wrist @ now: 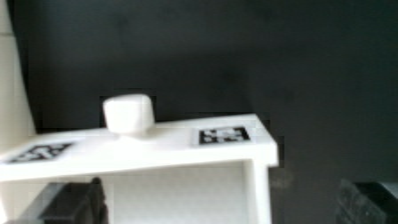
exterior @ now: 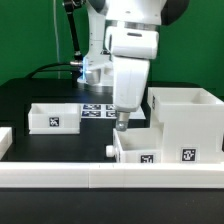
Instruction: Assemble drawer
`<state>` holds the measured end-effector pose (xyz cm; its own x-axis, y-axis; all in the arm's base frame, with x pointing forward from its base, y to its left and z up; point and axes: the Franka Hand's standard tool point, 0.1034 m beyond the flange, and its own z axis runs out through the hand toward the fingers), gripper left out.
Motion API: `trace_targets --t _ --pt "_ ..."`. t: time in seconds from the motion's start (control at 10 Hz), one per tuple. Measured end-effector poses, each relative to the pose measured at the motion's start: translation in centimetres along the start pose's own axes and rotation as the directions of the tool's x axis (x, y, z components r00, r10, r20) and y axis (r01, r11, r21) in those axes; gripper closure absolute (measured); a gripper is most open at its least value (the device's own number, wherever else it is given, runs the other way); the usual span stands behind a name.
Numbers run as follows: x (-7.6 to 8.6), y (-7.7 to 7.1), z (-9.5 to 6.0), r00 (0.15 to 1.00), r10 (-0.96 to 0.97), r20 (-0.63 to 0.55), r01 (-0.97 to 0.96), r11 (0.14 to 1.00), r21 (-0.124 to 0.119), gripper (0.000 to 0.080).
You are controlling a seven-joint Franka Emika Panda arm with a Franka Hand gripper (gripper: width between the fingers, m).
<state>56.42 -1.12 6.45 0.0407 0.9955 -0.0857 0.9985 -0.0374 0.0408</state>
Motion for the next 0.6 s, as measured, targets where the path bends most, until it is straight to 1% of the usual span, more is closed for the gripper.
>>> trace_targets --t 0.1,0.2,0.4,0.5,0.6 --pt "-1.1 0.4 0.1 1.000 -0.022 0.002 0.022 1.000 0.000 0.0150" --pt "-2.0 0.6 0.8 1.000 -0.030 0.002 0.030 1.000 0.007 0.0150" --pt "-1.7 0.6 0.9 1.000 -0.026 -0.001 0.026 1.000 0.008 0.0150" --pt "-2.0 0.5 1.3 0.999 -0.040 -0.005 0.040 0.999 0.014 0.0150" --pt "-3.0 0.3 2.3 0.997 -0.065 -0.037 0.066 0.997 0.028 0.0150"
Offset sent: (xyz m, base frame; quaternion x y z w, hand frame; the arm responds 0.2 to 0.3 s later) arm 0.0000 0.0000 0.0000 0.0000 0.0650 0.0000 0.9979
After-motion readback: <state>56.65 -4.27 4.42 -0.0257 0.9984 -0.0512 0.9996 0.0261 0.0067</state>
